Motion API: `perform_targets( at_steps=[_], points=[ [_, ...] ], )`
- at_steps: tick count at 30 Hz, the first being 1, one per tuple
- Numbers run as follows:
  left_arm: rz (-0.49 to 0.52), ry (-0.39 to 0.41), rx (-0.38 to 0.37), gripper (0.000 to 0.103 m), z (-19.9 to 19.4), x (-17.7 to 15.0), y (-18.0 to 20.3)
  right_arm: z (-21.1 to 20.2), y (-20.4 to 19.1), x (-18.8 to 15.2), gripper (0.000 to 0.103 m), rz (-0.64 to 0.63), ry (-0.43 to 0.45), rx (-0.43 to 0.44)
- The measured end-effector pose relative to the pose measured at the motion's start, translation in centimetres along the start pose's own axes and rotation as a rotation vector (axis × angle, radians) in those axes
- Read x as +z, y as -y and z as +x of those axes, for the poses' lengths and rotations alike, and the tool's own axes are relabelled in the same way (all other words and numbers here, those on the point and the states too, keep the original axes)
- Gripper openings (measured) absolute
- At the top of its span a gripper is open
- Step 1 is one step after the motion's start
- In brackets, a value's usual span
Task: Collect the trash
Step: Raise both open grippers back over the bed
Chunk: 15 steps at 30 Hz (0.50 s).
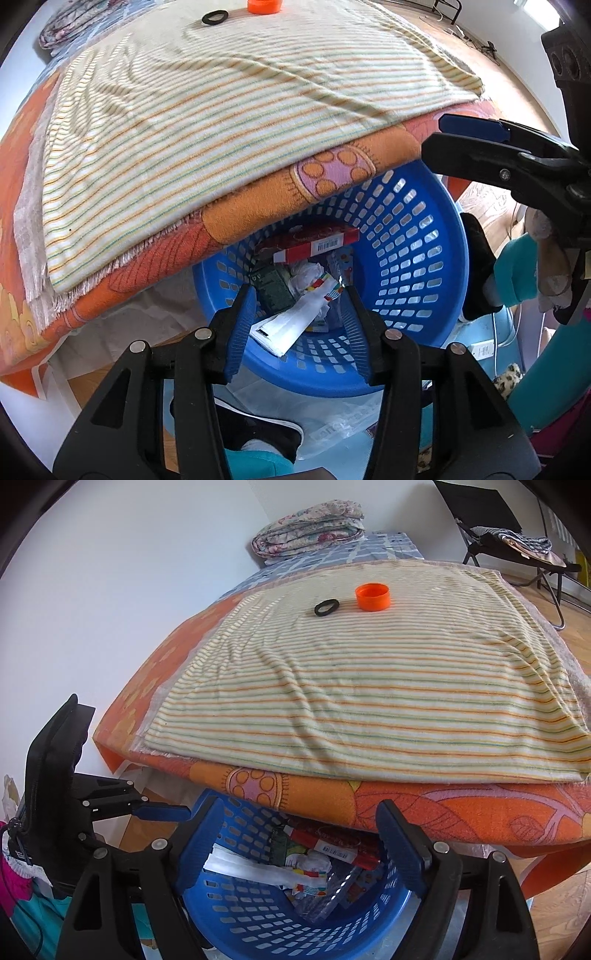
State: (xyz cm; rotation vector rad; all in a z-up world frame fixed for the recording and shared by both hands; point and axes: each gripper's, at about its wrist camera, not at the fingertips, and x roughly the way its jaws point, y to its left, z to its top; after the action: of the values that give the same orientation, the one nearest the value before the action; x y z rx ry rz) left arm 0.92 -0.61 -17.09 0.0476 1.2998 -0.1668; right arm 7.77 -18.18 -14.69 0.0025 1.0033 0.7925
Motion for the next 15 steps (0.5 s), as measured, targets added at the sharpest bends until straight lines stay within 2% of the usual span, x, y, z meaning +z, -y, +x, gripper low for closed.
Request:
perform_targets(
  at_steps=[15],
  points=[
    [-0.01, 0.063, -0.011, 0.049, -1.8, 1.9, 0.3, -1.3, 0.9, 1.3, 0.091, 0.015, 0.028, -0.026]
  ],
)
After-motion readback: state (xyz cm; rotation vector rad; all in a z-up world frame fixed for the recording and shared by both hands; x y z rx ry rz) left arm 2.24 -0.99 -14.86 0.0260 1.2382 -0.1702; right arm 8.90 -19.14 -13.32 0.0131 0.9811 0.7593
